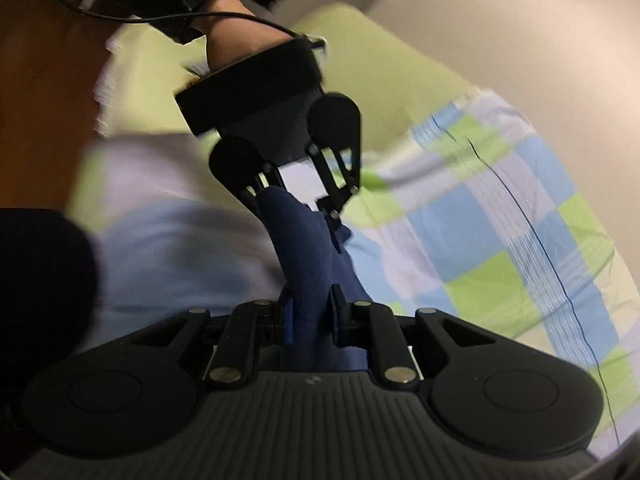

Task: Fold clothes
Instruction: 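Lift the folded top with the right gripper while the left gripper grasps it too, then lower the folded navy top onto the sheet and open both grippers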

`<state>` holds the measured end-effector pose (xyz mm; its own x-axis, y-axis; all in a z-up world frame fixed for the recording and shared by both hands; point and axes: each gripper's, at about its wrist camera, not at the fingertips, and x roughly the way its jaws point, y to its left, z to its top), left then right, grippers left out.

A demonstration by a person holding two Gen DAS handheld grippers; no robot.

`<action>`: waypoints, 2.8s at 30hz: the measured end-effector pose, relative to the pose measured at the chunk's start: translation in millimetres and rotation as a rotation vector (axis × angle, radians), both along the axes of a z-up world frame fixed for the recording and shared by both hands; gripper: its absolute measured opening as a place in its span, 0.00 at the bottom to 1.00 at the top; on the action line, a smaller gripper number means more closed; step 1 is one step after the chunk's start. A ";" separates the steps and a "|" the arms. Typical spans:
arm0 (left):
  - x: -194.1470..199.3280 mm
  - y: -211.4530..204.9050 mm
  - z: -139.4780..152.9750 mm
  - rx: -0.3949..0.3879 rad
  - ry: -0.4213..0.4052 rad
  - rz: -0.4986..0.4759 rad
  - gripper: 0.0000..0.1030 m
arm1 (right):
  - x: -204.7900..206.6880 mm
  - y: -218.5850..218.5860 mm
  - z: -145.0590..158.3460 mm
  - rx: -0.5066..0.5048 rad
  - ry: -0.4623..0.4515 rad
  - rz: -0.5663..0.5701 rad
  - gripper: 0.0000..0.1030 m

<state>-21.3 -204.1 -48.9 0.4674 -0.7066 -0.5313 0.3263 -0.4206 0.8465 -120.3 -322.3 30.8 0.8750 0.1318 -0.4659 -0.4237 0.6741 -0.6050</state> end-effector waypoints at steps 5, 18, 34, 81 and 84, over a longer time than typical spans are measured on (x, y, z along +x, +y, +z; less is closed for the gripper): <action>-36.1 7.2 0.7 0.060 -0.057 -0.006 0.05 | -55.9 13.5 -18.7 0.045 0.011 0.015 0.13; 9.1 -190.9 115.2 0.112 0.022 -0.039 0.07 | -57.0 -144.9 24.6 0.827 -0.219 -0.278 0.13; 52.5 -396.2 -2.7 0.226 0.252 -0.092 0.21 | -67.3 -319.4 -134.2 1.732 -0.215 -0.795 0.15; 249.5 -359.8 -34.9 0.255 1.763 0.443 0.44 | -69.1 -328.6 -138.4 1.805 -0.053 -0.975 0.36; 239.2 -336.3 -22.3 0.143 1.746 0.432 0.33 | -69.8 -331.4 -132.4 1.802 -0.037 -0.948 0.27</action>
